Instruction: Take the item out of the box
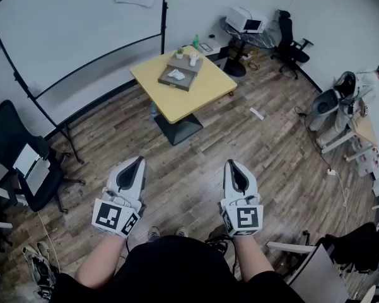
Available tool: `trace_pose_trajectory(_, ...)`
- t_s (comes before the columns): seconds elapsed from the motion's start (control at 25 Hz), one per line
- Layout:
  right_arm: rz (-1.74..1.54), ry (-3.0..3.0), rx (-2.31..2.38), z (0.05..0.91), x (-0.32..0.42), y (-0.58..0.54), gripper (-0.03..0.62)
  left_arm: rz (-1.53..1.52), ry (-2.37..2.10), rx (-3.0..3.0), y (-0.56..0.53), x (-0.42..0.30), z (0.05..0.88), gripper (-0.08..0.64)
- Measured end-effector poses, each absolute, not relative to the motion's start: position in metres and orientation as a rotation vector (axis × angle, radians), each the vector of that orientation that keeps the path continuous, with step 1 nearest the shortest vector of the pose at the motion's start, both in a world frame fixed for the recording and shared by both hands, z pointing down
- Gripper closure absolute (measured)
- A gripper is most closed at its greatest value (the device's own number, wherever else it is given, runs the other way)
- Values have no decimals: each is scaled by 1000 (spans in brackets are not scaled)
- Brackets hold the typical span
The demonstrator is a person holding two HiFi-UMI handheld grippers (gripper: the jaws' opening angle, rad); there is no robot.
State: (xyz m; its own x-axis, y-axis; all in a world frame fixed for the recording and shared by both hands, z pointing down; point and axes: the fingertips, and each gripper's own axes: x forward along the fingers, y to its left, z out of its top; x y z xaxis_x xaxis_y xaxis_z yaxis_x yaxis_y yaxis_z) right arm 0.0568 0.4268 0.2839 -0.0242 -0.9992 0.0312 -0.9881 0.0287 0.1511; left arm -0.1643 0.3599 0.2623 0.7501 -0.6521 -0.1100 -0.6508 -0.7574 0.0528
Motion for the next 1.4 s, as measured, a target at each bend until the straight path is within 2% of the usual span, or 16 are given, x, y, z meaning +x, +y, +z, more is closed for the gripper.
trace_pose_trajectory(0.32,-76,-2225,2057,289,55,424,583,-181,-1096,2914,363,-166,265,560)
trace_pose_trajectory(0.36,-60,-2254,2020,292,50,421,561,-179,-1096,2913,364,-166,266,560)
trace_pose_trajectory(0.4,-40,-2284,1991,295,46,416,156,-176,-1097,2911,364,-167,267,560)
trace_pose_trajectory(0.44,-23,-2303,1975,296,43,413,-6,-174,-1098,2907,364,-168,268,560)
trace_pose_trajectory(0.84,-24,-2328,1999,291,61,411,-6,-149,-1126,2890,361,-160,277,560)
trace_pose_trajectory(1.4,-51,-2420,1949,304,116,368,-5,-100,-1216,2889,326,-104,292,560)
